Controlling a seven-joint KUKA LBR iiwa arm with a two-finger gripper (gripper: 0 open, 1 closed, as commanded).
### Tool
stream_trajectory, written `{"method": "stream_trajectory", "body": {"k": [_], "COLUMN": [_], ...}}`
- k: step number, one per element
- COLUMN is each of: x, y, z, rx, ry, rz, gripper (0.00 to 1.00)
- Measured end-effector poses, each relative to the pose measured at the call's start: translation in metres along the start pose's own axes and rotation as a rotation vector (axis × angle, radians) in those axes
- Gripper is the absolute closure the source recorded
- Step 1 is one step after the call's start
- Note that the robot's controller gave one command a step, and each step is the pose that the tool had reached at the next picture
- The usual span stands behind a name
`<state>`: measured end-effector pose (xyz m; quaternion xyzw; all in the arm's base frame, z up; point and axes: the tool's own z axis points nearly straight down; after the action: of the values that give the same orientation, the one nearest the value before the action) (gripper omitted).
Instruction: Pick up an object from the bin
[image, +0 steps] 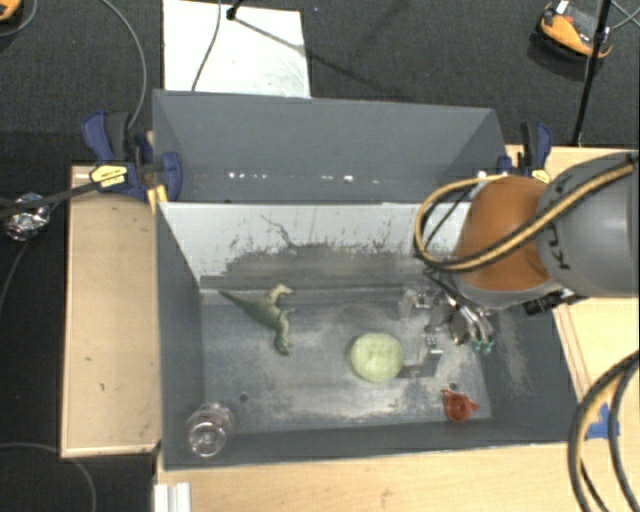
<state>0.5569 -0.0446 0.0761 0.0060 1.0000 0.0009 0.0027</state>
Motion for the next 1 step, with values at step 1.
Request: {"method": "stream_trajectory", "body": {"k": [1], "x": [-0.0011], "y": [0.0035], "z": [0.0057], "rx": [0.003], "ry": [0.002], "rz": [-0.011], "gripper": [0.00]}}
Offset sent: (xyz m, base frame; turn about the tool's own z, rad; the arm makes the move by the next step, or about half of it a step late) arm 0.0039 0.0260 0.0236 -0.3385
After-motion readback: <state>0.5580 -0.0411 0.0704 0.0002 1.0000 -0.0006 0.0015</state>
